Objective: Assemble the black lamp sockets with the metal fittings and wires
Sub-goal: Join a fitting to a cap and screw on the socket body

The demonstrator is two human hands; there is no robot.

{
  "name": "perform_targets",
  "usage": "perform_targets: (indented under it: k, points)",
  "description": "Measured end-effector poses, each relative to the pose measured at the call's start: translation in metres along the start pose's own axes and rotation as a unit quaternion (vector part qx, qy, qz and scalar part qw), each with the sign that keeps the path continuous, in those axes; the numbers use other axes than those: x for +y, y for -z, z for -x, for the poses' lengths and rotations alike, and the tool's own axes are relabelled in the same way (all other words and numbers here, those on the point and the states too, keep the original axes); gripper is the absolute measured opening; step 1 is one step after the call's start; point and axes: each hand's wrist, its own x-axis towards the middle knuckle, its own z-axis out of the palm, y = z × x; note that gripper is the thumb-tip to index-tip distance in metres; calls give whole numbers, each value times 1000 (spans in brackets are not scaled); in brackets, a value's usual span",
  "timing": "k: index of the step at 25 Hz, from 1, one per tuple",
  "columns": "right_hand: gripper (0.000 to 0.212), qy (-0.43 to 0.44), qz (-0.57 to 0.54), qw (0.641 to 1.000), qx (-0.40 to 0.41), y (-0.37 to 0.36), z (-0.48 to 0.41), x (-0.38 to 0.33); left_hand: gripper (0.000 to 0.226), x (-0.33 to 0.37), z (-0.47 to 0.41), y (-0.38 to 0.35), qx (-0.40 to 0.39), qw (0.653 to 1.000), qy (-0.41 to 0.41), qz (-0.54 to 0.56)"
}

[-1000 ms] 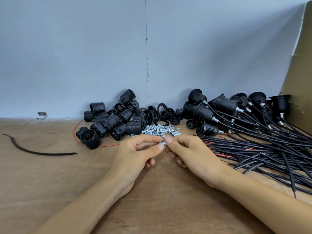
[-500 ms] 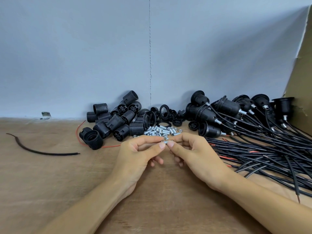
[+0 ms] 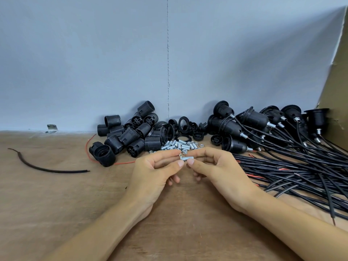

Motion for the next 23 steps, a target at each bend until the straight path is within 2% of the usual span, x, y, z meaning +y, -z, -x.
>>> perform_targets:
  k: [3,11,14,20,23]
  points:
    - [16,2,-12,1000,5,1,0,0,19,0,-1,1,0,1000,3,-1]
    - [10,9,29,999,17,-1,0,0,15,2,1,1,-7,1000,-14,2]
    - [7,40,44,998,20,-2,2,-3,24,5,2,1,-11,1000,1,15]
    - [8,46,42,998,29,-3,3,-4,25,5,2,1,-15,1000,8,26]
    - [17,40,73,996,35,-4,4,-4,20,4,2,1,-16,1000,4,18]
